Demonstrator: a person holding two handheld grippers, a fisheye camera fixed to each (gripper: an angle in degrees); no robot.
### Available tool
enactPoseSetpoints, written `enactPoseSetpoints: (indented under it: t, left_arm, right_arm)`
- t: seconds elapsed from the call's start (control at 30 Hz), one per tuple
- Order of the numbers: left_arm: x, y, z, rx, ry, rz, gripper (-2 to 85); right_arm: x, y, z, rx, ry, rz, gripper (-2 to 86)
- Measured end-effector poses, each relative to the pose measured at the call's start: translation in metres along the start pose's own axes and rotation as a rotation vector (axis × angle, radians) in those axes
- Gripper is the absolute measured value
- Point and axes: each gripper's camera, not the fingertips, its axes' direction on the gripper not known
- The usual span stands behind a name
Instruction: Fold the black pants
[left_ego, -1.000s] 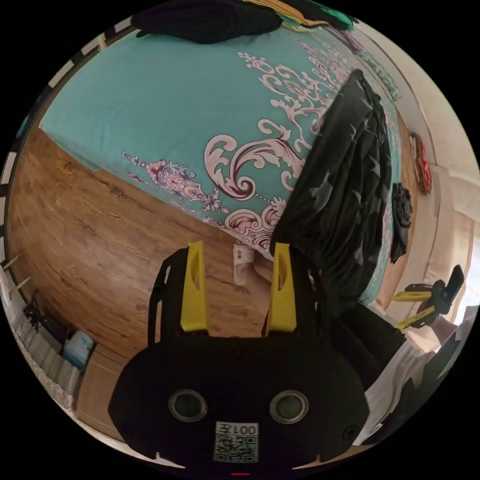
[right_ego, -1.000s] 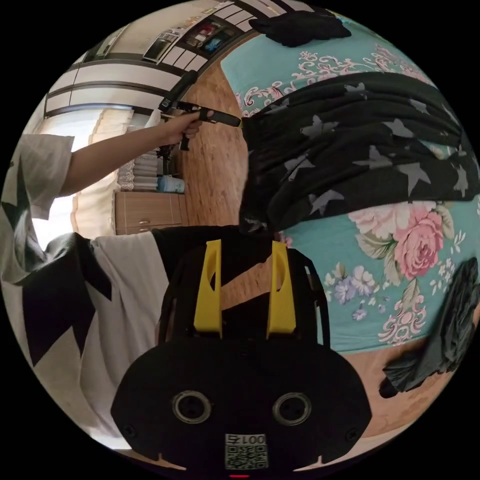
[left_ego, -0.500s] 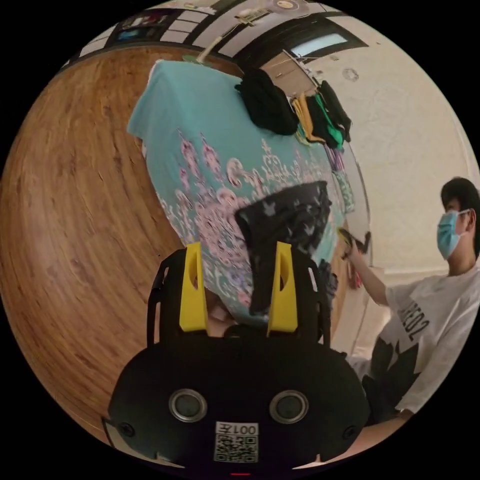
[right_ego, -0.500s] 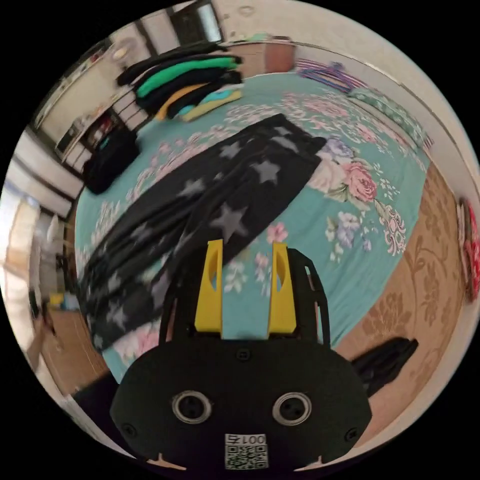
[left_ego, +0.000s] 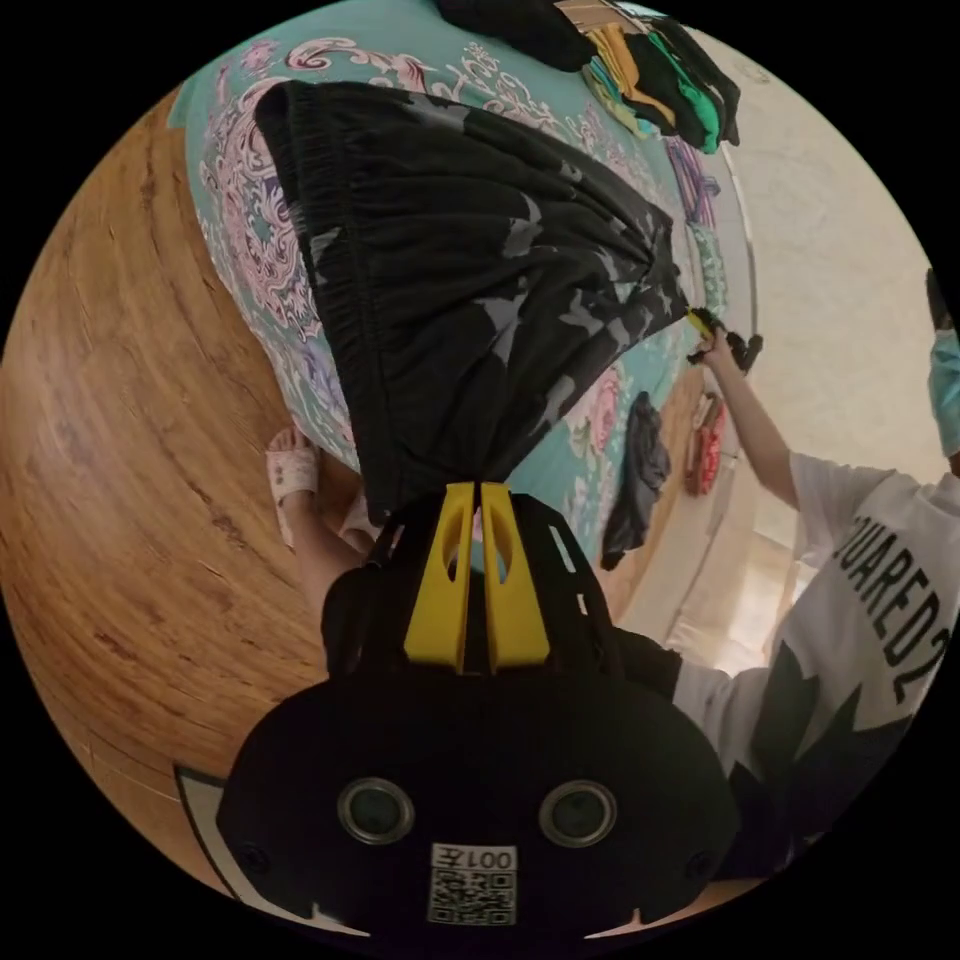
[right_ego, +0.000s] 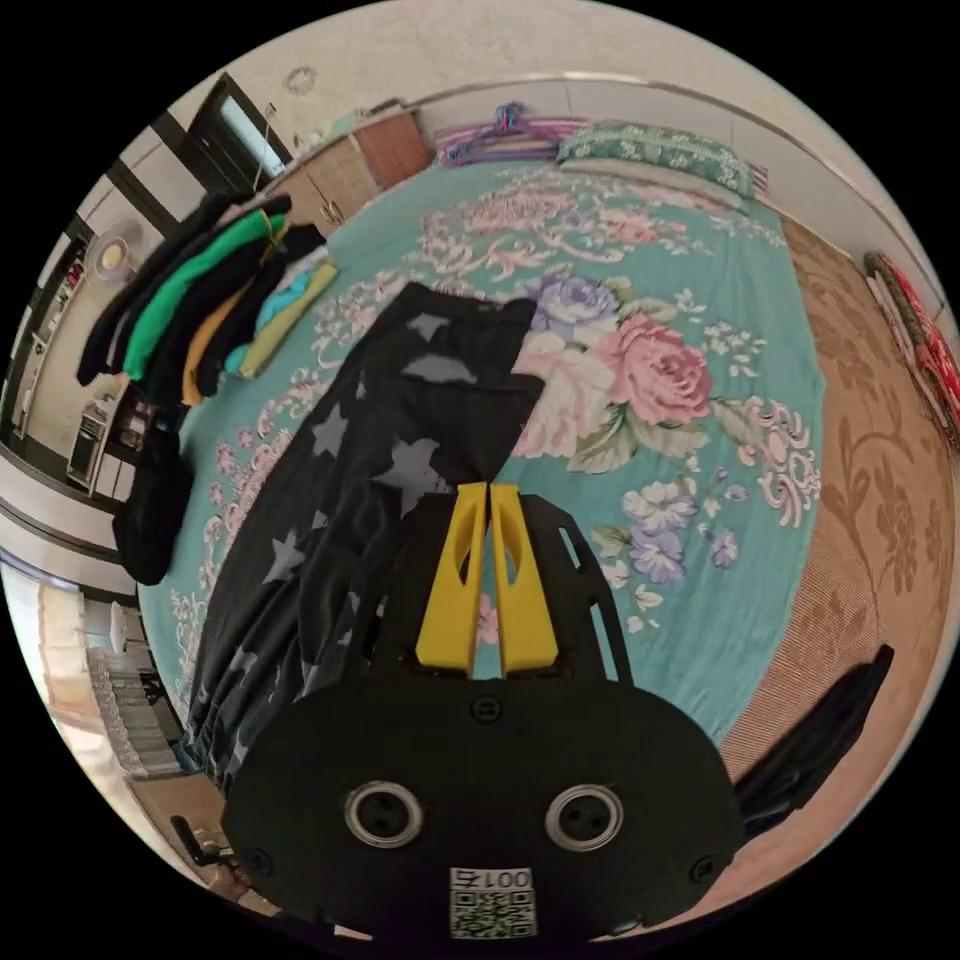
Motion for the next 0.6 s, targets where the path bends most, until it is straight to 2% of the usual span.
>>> enactPoseSetpoints:
  t: [0.03, 0.17, 0.4, 0.6]
  left_arm:
    - [-0.003, 0.0, 0.001, 0.004, 0.054, -0.016, -0.5]
    - [0.002, -0.007, 0.006, -0.016, 0.088, 0.001, -0.8]
    - [0.034, -0.031, 0.036, -0.186, 0.031, 0.132, -0.9]
    - [0.04, -0.043, 0.049, -0.228, 0.078, 0.11, -0.9]
  right_arm:
    - [0.012, 0.004, -0.02, 0.044, -0.02, 0.016, 0.5]
    - [0.05, 0.017, -0.067, 0.103, -0.025, 0.039, 0.2]
    - [0.111, 0.052, -0.119, 0.049, 0.121, 0.152, 0.1]
    - [0.122, 0.063, -0.143, -0.056, 0.221, 0.098, 0.1]
